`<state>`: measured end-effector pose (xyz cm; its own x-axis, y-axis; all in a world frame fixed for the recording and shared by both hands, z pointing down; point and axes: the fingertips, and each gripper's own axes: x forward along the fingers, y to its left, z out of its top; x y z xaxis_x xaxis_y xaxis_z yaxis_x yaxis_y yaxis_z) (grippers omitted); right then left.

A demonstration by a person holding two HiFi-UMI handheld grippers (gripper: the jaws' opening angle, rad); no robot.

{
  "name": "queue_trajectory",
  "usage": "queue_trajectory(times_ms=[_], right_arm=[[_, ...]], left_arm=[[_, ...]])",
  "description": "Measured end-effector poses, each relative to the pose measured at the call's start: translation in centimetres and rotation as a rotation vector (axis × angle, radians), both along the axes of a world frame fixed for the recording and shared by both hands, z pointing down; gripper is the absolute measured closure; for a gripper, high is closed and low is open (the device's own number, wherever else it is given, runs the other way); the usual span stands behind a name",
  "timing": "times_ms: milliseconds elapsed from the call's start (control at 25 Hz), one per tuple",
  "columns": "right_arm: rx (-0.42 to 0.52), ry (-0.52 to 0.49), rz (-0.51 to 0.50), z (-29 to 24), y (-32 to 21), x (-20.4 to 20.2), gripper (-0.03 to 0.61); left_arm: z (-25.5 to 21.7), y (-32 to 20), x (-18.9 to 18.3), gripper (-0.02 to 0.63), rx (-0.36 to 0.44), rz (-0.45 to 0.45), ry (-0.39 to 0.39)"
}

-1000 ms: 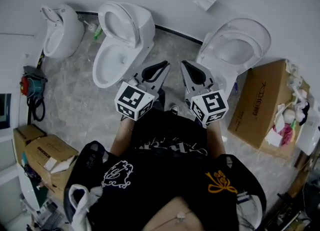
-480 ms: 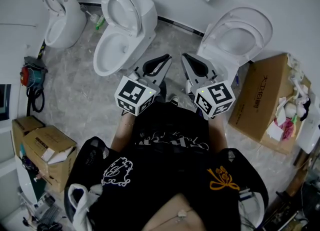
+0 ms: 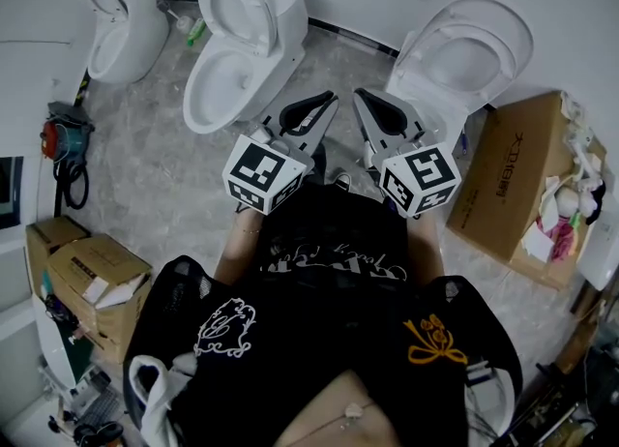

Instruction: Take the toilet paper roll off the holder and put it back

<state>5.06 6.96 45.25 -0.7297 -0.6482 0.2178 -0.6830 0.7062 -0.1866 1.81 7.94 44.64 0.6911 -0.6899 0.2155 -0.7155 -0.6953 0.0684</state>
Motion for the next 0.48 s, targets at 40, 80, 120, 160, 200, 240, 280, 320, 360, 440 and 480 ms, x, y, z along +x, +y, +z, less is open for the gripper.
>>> queue_trajectory(times_ms=[40, 80, 120, 160, 200, 240, 280, 320, 360, 440, 480], right_arm=[[0.001, 0.001, -0.001, -0.03, 0.01, -0.04, 0.565], [0.003, 0.001, -0.002, -0.07, 0.03, -0.1, 0.565], [0.005, 0.002, -0.003, -0.13, 0.02, -0.16, 0.565], [0.007, 0.003, -0.004, -0.18, -0.03, -0.25, 0.565], [0.01, 0.005, -0.005, -0.22, -0.11, -0.35, 0.565], [0.012, 0.007, -0.006, -0.25, -0.2, -0.45, 0.565], [0.013, 0.01, -0.006, -0.28, -0.27, -0.56, 0.565], [0.014, 0.012, -0.006, -0.32, -0.31, -0.64, 0.565], [0.015, 0.014, -0.004, -0.37, -0.34, -0.7, 0.565], [0.018, 0.018, -0.001, -0.5, -0.41, -0.75, 0.565], [0.019, 0.02, 0.0, -0.57, -0.45, -0.75, 0.565]], left_arm=[[-0.05, 0.04, 0.0, 0.575, 0.002, 0.001, -0.002], [-0.1, 0.07, -0.02, 0.575, 0.005, 0.002, -0.004], [-0.16, 0.08, -0.06, 0.575, 0.008, 0.002, -0.007], [-0.21, 0.06, -0.13, 0.575, 0.011, 0.003, -0.008], [-0.24, 0.0, -0.21, 0.575, 0.013, 0.003, -0.009], [-0.27, -0.07, -0.29, 0.575, 0.014, 0.003, -0.009], [-0.29, -0.12, -0.38, 0.575, 0.016, 0.003, -0.009], [-0.34, -0.16, -0.44, 0.575, 0.017, 0.004, -0.009], [-0.41, -0.19, -0.47, 0.575, 0.018, 0.006, -0.008], [-0.61, -0.24, -0.44, 0.575, 0.022, 0.009, -0.007], [-0.72, -0.27, -0.41, 0.575, 0.024, 0.011, -0.006]])
